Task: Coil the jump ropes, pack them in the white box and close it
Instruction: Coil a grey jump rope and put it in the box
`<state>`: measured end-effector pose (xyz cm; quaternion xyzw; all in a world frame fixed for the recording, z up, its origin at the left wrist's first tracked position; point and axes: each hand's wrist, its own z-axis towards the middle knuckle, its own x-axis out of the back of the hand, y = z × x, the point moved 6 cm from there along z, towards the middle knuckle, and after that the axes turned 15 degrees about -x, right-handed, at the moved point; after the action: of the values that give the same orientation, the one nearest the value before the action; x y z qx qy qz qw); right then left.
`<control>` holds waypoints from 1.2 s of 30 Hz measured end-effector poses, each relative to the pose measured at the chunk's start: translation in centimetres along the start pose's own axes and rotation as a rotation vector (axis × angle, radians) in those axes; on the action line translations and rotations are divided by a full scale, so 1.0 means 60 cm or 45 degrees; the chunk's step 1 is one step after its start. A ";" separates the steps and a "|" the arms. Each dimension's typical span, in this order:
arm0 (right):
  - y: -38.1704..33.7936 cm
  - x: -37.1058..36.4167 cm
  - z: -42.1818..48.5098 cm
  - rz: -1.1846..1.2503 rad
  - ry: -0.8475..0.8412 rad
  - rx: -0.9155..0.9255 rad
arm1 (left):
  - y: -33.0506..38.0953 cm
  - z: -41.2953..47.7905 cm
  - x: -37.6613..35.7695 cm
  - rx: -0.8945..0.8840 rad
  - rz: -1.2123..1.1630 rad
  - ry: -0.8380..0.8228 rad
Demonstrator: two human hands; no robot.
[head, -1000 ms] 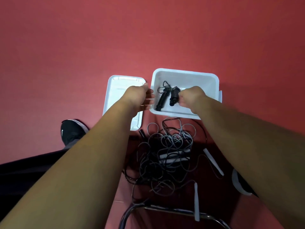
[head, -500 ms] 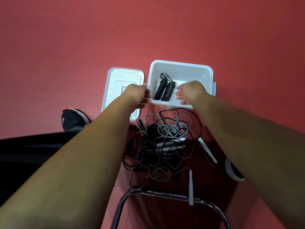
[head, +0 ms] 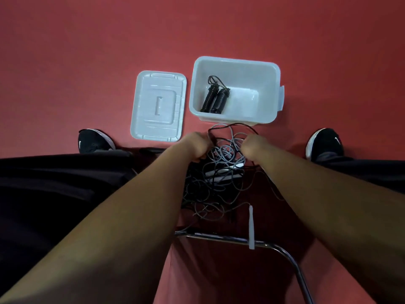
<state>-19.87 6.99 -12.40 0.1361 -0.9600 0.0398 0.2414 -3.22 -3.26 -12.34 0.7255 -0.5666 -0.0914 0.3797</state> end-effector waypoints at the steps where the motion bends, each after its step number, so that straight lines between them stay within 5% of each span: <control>1: 0.001 0.004 0.005 0.026 0.030 0.009 | -0.001 0.003 -0.003 0.003 0.046 -0.024; 17: -0.041 0.065 -0.069 0.312 -0.149 0.311 | 0.090 -0.013 0.022 -0.295 -0.001 0.076; 21: -0.027 0.109 -0.136 0.361 0.026 0.389 | 0.147 -0.058 0.058 -0.438 0.136 0.306; 31: -0.022 0.215 -0.335 0.388 0.454 0.457 | 0.400 -0.264 0.141 -1.025 0.070 0.432; 36: -0.019 0.262 -0.419 0.667 0.437 0.687 | 0.498 -0.380 0.175 -1.193 -0.061 0.502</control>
<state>-21.50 5.67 17.23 -0.0632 -0.8631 0.3723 0.3353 -9.26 -4.51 26.19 0.4935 -0.3655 -0.2058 0.7619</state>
